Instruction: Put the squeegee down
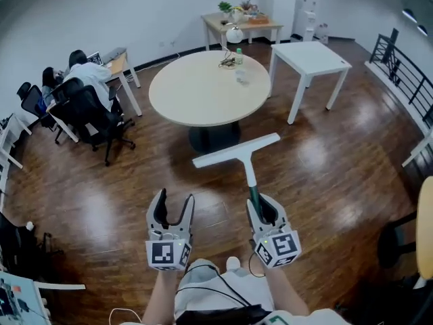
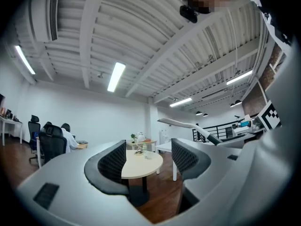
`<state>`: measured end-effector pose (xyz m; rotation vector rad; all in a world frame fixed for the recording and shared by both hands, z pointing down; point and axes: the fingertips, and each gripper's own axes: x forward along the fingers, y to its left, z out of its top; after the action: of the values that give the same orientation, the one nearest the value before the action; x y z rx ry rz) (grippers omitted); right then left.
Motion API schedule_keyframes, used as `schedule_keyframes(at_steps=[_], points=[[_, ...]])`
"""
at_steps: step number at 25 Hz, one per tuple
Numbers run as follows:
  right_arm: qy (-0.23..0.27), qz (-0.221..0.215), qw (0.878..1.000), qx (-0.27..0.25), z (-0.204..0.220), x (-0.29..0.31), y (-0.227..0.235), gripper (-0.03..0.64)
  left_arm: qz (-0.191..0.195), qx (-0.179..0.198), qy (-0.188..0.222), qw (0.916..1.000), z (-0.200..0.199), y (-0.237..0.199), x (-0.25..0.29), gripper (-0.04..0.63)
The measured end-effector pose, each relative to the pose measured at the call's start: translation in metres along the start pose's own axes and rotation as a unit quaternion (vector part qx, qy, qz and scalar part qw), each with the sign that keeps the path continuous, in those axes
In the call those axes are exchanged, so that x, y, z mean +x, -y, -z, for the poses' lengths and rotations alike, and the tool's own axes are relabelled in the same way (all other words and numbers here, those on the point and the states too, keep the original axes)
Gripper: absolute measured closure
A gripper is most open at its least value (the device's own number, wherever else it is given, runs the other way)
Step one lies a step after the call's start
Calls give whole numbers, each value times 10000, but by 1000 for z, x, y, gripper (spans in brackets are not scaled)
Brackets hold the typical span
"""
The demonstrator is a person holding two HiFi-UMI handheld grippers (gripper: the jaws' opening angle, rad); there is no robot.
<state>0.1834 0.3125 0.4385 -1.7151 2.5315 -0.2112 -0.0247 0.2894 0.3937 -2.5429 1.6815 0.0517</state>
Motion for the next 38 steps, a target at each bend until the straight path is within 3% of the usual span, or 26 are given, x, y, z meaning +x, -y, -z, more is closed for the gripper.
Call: schedule_keyframes(at_steps=[9, 12, 15, 22, 27, 34, 38], points=[[-24, 532, 9985, -134, 9, 65, 59, 502, 634, 101, -27, 9979, 34, -4, 118, 301], [3, 661, 9977, -148, -1, 109, 68, 502, 837, 148, -32, 9964, 40, -25, 161, 299], [3, 690, 9975, -150, -8, 162, 66, 502, 924, -107, 64, 9956, 21, -53, 196, 299], [10, 589, 9980, -236, -9, 277, 67, 502, 805, -293, 152, 9962, 29, -133, 267, 301], [-586, 615, 9963, -128, 17, 330, 81, 502, 684, -423, -29, 9968, 49, -165, 313, 301], [-762, 409, 9962, -58, 36, 419, 140, 502, 328, -469, -183, 9982, 82, -198, 401, 301], [-770, 212, 9968, -75, 29, 476, 192, 502, 182, -285, -212, 9992, 87, -207, 473, 299]])
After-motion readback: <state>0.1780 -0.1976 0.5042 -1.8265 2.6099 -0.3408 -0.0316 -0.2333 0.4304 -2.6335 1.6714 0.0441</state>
